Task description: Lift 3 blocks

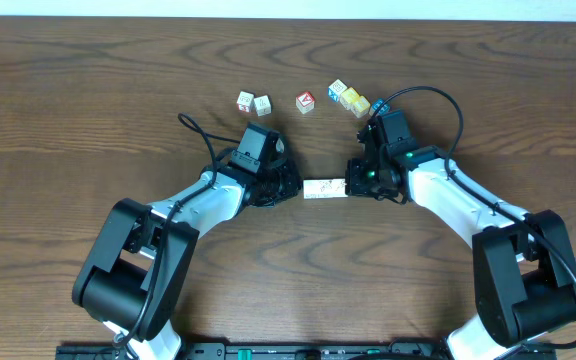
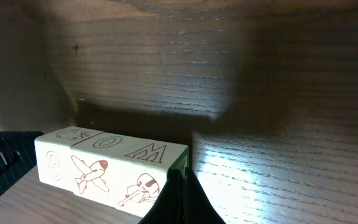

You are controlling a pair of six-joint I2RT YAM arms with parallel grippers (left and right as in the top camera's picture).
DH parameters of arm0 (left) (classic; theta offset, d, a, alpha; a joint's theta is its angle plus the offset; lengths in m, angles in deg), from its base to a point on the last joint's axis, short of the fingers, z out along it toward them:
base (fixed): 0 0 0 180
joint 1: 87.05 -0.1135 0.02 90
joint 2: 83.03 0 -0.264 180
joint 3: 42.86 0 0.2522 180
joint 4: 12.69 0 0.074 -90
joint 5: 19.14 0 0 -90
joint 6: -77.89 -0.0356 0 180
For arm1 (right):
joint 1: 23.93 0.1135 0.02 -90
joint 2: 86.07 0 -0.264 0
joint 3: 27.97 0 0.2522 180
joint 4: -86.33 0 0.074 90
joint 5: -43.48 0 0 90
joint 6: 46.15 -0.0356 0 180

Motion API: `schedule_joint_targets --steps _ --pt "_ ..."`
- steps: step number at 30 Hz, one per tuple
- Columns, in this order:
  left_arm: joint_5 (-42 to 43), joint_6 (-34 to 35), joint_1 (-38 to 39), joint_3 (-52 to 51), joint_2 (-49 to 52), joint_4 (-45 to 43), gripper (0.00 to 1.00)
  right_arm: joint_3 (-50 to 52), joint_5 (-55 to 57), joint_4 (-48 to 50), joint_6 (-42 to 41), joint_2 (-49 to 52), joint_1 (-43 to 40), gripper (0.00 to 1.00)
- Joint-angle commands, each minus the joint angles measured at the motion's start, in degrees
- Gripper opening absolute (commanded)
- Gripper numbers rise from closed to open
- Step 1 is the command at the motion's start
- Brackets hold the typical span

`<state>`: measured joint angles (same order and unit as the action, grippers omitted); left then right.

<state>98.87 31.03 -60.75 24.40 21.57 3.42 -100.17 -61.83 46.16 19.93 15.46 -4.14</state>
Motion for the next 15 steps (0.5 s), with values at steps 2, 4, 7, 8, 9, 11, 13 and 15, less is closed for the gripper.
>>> schedule_joint_targets --steps 2,4,7,8,9,11,13,15 --pt "5.4 0.3 2.4 2.1 0.1 -1.4 0.07 -0.4 -7.5 0.7 -0.7 -0.2 3.0 0.01" --pt "5.4 0.2 2.4 2.1 0.1 -1.4 0.07 -0.2 -7.2 0.6 -0.7 -0.2 3.0 0.01" --pt "5.4 0.3 2.4 2.1 0.1 -1.4 0.07 -0.1 -7.2 0.7 -0.7 -0.2 3.0 0.01" --pt "5.4 0.3 2.4 2.1 0.1 -1.4 0.07 -0.1 -7.2 0.7 -0.7 -0.2 3.0 0.01" --pt "5.4 0.3 2.4 2.1 0.1 -1.4 0.07 0.0 -7.1 0.7 -0.7 -0.2 3.0 0.01" --pt "5.4 0.3 2.4 2.1 0.2 -1.4 0.07 0.1 -6.9 0.7 -0.7 -0.2 3.0 0.01" --pt "5.4 0.3 2.4 2.1 0.4 -1.3 0.07 0.1 -6.6 0.7 -0.7 -0.2 3.0 0.01" --pt "5.4 0.3 2.4 2.1 0.8 -1.4 0.07 0.1 -6.6 0.7 -0.7 -0.2 3.0 0.01"
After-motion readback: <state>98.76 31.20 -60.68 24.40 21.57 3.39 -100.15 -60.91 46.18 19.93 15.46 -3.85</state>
